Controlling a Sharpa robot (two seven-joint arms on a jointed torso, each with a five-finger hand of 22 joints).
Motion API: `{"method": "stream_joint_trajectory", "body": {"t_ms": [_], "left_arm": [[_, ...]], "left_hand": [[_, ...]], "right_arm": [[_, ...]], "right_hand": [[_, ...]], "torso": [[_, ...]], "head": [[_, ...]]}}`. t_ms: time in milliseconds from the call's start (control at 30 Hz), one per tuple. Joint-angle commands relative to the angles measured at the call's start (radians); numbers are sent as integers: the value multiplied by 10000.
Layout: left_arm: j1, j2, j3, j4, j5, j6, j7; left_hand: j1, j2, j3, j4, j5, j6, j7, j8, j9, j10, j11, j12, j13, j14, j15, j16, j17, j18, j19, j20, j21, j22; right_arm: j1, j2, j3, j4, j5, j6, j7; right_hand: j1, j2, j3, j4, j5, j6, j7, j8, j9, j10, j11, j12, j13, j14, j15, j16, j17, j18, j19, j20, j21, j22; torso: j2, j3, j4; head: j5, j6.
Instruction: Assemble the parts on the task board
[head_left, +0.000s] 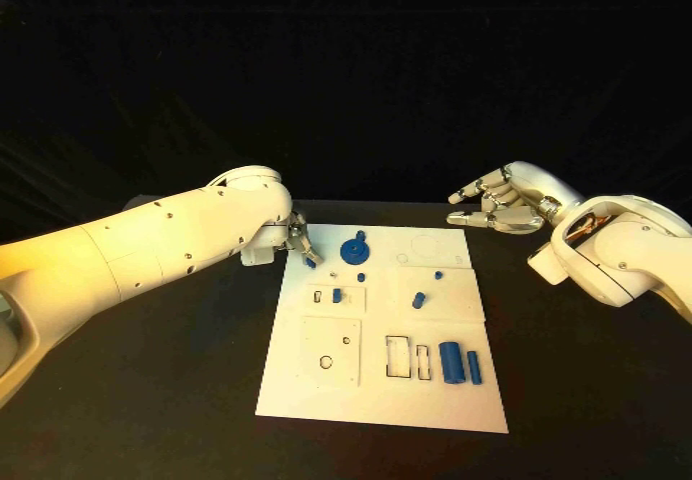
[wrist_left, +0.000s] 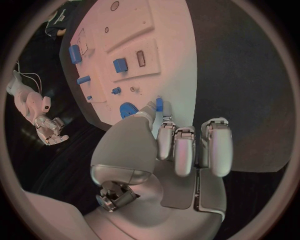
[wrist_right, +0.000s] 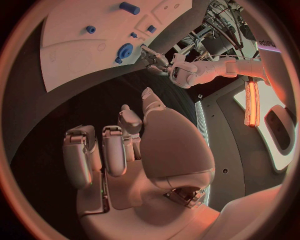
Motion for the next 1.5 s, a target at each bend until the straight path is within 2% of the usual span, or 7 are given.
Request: {"method": "stream_joint_trajectory", "body": {"t_ms": [33, 433, 667, 900, 1100, 1300, 1500], "left_arm": [[0, -14, 0, -4, 518, -394, 299], [-23, -304, -2, 380, 905, -715, 276], [-122, -815, -1, 1249, 928, -1202, 44], [-359, -1534, -3, 2447, 716, -1993, 11], [-583, -2073, -6, 3326, 307, -2594, 72], [-778, -2376, -8, 3981, 58, -2758, 52], [-941, -2496, -9, 4331, -237, -2772, 14]], "left_hand": [[487, 228, 521, -297, 27, -114, -3, 166, 99, 18, -60, -65, 433, 1054, -68, 31, 2629, -42, 591, -89, 39, 1457], [5, -195, 2061, -442, -17, -398, -44, 817, 568, 0, -76, -107, 387, 1054, -96, 31, 2629, -28, 557, -123, -14, 1401], [-341, -431, 2674, -455, -23, -497, -55, 1104, 757, 7, -103, -107, 381, 1054, -104, 31, 2629, -24, 553, -139, -30, 1390], [-542, -664, 3149, -522, -23, -546, -89, 1326, 885, 7, -134, -117, 366, 1054, -127, 31, 2629, -30, 566, -158, -16, 1421], [-714, -859, 3474, -524, -24, -528, -125, 1504, 973, 25, -164, -106, 374, 1054, -150, 31, 2629, -42, 589, -179, 17, 1477], [-832, -922, 3586, -479, -26, -506, -141, 1597, 1016, 36, -177, -101, 376, 1054, -162, 31, 2629, -47, 599, -191, 33, 1503], [-889, -954, 3622, -456, -27, -492, -152, 1644, 1039, 43, -185, -95, 381, 1054, -169, 31, 2629, -50, 604, -196, 40, 1516]], "right_arm": [[-5, 24, 1, -15, -38, 174, 30], [-8, 51, -2, -67, -38, 267, -10], [-13, 59, -6, -92, -38, 288, -21], [-14, 75, -15, -131, -38, 291, -26], [-16, 91, -23, -149, -38, 299, -22], [-26, 116, -29, -165, -38, 316, -15], [-44, 127, -32, -176, -38, 325, -9]], "right_hand": [[2, 87, -58, -23, 27, -88, -5, 14, -14, -51, 4, -35, -15, 789, 61, -65, 1384, -68, 1047, 84, 23, 2628], [2, 87, -58, -23, 27, -88, -5, 14, -14, -51, 4, -35, -15, 789, 61, -65, 1384, -68, 1047, 84, 23, 2628], [6, 97, -69, -21, 34, -86, -5, 15, -13, -58, 4, -51, -26, 786, 61, -78, 1368, -68, 1047, 84, 23, 2628], [6, 97, -69, -21, 34, -86, -5, 15, -13, -58, 4, -51, -26, 786, 61, -78, 1368, -68, 1047, 84, 23, 2628], [6, 100, -76, -19, 36, -85, -5, 16, -13, -62, 4, -58, -31, 784, 61, -82, 1362, -68, 1047, 84, 23, 2628], [6, 100, -76, -19, 36, -85, -5, 16, -13, -62, 4, -58, -31, 784, 61, -82, 1362, -68, 1047, 84, 23, 2628], [6, 100, -76, -19, 36, -85, -5, 16, -13, -62, 4, -58, -31, 784, 61, -82, 1362, -68, 1047, 84, 23, 2628]], "torso": [[-4, 1, 6], [-6, -2, 3], [-12, 7, 11], [-20, 10, 27], [-31, -8, 35], [-28, -12, 15], [-27, -8, 35]], "head": [[2, -21], [2, -24], [-29, -1], [6, -3], [0, -23], [23, -11], [44, -32]]}}
